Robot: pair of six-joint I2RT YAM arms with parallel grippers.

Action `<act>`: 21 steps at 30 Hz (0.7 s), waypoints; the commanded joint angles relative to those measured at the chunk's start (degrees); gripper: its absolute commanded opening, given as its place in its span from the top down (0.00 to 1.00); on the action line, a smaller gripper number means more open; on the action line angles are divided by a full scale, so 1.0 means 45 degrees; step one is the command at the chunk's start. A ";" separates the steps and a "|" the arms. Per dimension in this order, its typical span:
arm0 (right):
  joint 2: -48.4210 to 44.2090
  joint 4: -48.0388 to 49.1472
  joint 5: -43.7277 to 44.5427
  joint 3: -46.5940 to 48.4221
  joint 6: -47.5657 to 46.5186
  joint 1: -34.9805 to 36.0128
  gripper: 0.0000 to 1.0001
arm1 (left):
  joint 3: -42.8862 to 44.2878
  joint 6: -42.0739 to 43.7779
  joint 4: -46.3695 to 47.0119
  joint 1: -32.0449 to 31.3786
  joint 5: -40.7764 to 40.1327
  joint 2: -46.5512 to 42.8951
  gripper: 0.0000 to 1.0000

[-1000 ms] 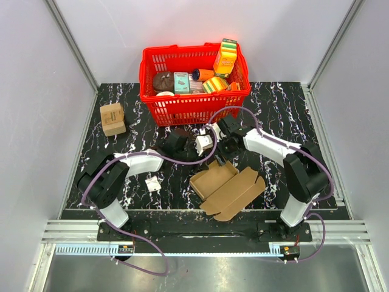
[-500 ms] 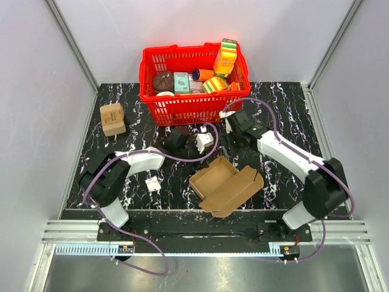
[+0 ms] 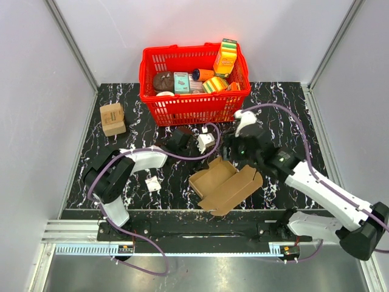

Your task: Fold the paper box

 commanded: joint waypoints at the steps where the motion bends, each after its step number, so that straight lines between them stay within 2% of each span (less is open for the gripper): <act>1: 0.0339 0.1160 0.2027 0.0045 0.1093 0.3110 0.32 | 0.0585 -0.0418 0.0180 0.0201 -0.0089 0.0153 0.46; 3: 0.0048 0.2132 0.2981 -0.0655 0.1660 0.4319 0.33 | 0.0644 -0.0690 0.0199 0.0338 -0.0070 0.0211 0.46; 7: -0.0150 0.3017 0.3866 -0.1421 0.2384 0.5592 0.34 | 0.0761 -0.1199 0.0258 0.0611 -0.0109 0.0445 0.47; 11: 0.0513 0.2632 0.3865 -0.1092 0.2677 0.6571 0.34 | 0.0898 -0.1395 0.0161 0.0690 -0.0342 0.0602 0.47; 13: 0.0923 0.2025 0.4663 -0.0818 0.3357 0.6942 0.34 | 0.0917 -0.1434 0.0082 0.0709 -0.0421 0.0661 0.47; 15: 0.0925 0.0077 0.5947 -0.0155 0.4547 0.7119 0.33 | 0.0918 -0.1454 0.0063 0.0709 -0.0402 0.0661 0.47; 16: 0.0847 -0.0801 0.6362 0.0118 0.6042 0.7119 0.32 | 0.0918 -0.1454 0.0082 0.0709 -0.0402 0.0661 0.47; 18: 0.0613 -0.3904 0.7647 0.1017 0.7903 0.7100 0.30 | 0.0937 -0.1493 0.0102 0.0709 -0.0382 0.0680 0.47; 19: 0.0573 -0.4998 0.7984 0.1271 1.0078 0.7100 0.29 | 0.0956 -0.1473 0.0063 0.0709 -0.0363 0.0700 0.47; 20: 0.0495 -0.7001 0.8200 0.1544 1.1202 0.7100 0.27 | 0.0976 -0.1493 0.0082 0.0709 -0.0343 0.0719 0.47; 21: 0.0205 -0.7678 0.8202 0.1528 1.2335 0.7119 0.25 | 0.0976 -0.1493 0.0063 0.0709 -0.0343 0.0720 0.47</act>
